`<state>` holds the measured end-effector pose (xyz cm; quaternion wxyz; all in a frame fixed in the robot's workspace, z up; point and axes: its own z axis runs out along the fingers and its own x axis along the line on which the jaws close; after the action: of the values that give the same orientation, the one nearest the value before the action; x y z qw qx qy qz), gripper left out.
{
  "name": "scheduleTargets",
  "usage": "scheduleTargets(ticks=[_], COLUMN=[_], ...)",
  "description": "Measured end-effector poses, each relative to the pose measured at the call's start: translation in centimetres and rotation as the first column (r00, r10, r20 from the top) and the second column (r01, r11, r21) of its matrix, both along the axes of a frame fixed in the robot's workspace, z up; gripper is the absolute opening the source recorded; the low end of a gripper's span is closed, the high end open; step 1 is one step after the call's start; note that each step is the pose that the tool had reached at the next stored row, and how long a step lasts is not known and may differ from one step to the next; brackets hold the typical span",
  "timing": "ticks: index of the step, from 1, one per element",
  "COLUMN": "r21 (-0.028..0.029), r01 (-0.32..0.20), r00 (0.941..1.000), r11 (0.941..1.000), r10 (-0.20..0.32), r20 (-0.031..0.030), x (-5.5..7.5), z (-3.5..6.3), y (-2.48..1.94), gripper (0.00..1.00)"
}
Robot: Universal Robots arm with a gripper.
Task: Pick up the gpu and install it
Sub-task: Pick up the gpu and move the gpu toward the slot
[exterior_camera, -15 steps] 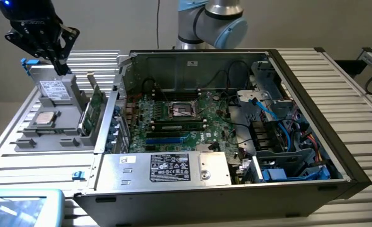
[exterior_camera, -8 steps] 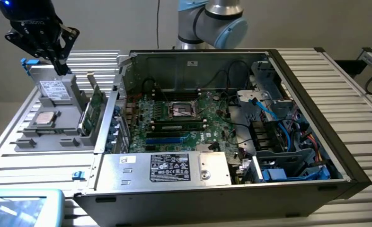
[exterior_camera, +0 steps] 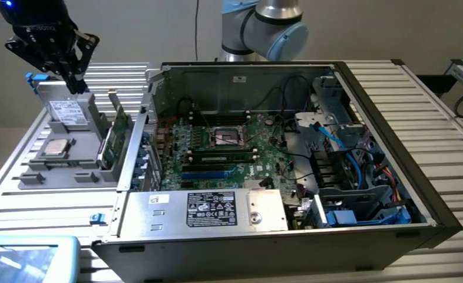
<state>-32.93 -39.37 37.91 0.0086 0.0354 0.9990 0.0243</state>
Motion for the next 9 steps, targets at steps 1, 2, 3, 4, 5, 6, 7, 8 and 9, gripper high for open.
scheduleTargets(ticks=[1, 2, 3, 4, 5, 6, 7, 8, 9], r21=[0.0000, 0.0000, 0.0000, 0.0000, 0.0000, 0.0000, 0.0001, 0.0006, 0.0005], r01=[0.000, 0.000, 0.000, 0.000, 0.000, 0.000, 0.000, 0.000, 0.000], r00=[1.0000, 1.0000, 1.0000, 1.0000, 1.0000, 1.0000, 1.0000, 1.0000, 1.0000], r11=[1.0000, 1.0000, 1.0000, 1.0000, 1.0000, 1.0000, 1.0000, 1.0000, 1.0000], r10=[0.000, 0.000, 0.000, 0.000, 0.000, 0.000, 0.000, 0.000, 0.000], r20=[0.0000, 0.0000, 0.0000, 0.0000, 0.0000, 0.0000, 0.0003, 0.0031, 0.0070], x=[0.00, 0.00, 0.00, 0.00, 0.00, 0.00, 0.01, -0.01, -0.06], z=[0.00, 0.00, 0.00, 0.00, 0.00, 0.00, -0.03, -0.15, -0.25], y=[0.00, 0.00, 0.00, 0.00, 0.00, 0.00, 0.00, 0.01, 0.01], gripper=[0.25, 0.25, 0.32, 0.32, 0.37, 0.43, 0.43, 0.49, 0.49])
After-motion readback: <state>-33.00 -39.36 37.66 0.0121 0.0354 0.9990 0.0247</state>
